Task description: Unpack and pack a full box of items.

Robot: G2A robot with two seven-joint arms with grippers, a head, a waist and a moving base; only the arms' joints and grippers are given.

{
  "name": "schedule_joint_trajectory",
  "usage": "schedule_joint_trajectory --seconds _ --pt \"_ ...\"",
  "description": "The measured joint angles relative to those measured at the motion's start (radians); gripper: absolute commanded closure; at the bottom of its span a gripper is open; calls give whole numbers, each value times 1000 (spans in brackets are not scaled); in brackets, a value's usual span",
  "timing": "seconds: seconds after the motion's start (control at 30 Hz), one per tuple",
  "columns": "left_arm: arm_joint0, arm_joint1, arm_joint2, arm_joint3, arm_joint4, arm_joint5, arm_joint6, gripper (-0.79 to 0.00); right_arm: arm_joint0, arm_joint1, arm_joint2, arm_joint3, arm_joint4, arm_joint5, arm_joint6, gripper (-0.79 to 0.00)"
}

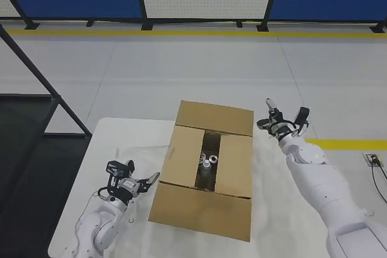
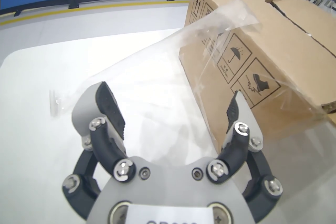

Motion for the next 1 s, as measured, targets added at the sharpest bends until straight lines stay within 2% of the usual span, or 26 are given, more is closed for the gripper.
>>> schedule_joint_trajectory --seconds 0.33,0.57,1.0 --pt "-22 -3 22 8 10 15 -7 -785 -116 76 88 -116 18 -46 184 -785" --pt "-21 -1 34 10 34 -30 8 -785 -199 132 151 -219 14 5 375 -785" --pt "14 9 24 -9 77 -97 91 -785 -334 173 213 -522 -29 72 435 -785"
